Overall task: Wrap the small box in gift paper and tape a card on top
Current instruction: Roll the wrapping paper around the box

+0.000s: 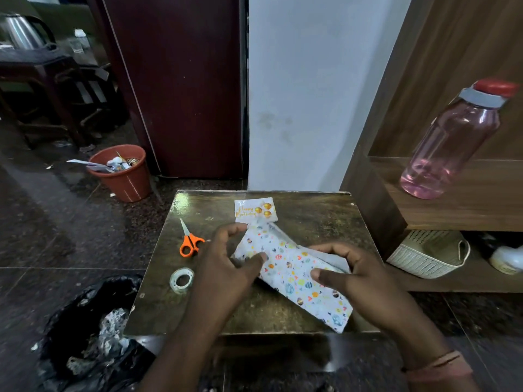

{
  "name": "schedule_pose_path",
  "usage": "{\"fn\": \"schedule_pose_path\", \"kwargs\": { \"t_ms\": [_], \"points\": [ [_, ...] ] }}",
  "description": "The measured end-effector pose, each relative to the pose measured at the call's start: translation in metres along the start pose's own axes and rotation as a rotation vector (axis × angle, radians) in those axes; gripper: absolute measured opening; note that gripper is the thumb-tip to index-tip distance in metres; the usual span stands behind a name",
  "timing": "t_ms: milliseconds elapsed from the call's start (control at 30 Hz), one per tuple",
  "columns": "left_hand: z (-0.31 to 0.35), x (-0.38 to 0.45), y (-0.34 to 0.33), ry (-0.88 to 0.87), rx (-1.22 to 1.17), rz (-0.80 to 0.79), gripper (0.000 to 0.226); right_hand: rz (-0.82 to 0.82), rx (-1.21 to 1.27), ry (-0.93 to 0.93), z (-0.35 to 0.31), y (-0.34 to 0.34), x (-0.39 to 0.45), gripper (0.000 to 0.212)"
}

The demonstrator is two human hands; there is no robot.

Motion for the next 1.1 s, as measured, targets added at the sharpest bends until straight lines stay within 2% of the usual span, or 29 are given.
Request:
{"fn": "schedule_pose_path", "kwargs": {
  "t_ms": [133, 267, 400, 600, 667, 800, 900, 967, 1100],
  "points": [
    [0.012, -0.007, -0.012, -0.154, 0.226, -0.073, 0.070, 0.013, 0.072, -0.108, 0.013, 0.003, -0.001, 0.022],
    [0.008, -0.006, -0.018, -0.150, 0.211, -0.149, 0.078, 0.021, -0.014, -0.121, 0.016, 0.002, -0.001, 0.016],
    [0.006, -0.006, -0.023, -0.101, 0.092, -0.206, 0.073, 0.042, -0.098, -0.082, 0.011, 0.004, 0.000, 0.012],
    [0.006, 0.004, -0.023, -0.107, 0.068, -0.143, 0.056, 0.096, -0.107, -0.059, 0.010, 0.008, 0.003, 0.010],
    [0.011, 0.006, -0.024, -0.169, 0.182, -0.136, 0.055, 0.105, -0.087, -0.063, 0.010, 0.008, 0.003, 0.011],
    [0.039, 0.002, -0.037, -0.454, 0.601, -0.098, 0.058, 0.119, -0.052, -0.070, 0.012, 0.004, 0.004, 0.017],
    [0.050, -0.001, -0.047, -0.506, 0.830, -0.114, 0.062, 0.162, -0.119, -0.039, 0.011, 0.005, 0.004, 0.018],
    [0.051, -0.001, -0.048, -0.505, 0.886, -0.110, 0.058, 0.192, -0.160, -0.022, 0.011, 0.007, 0.005, 0.017],
    [0.050, 0.001, -0.038, -0.553, 0.808, 0.004, 0.028, 0.271, -0.377, 0.078, 0.003, 0.010, 0.003, 0.016]
  ]
}}
Point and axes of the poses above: each hand's wrist, its own x-axis towards the middle knuckle, its own y-axis out of the back of the hand, z = x × y, the point moved 9 cm from there along x, towards the middle knuckle, and after that the axes turned 6 degrees about x, right-handed, at the moved point
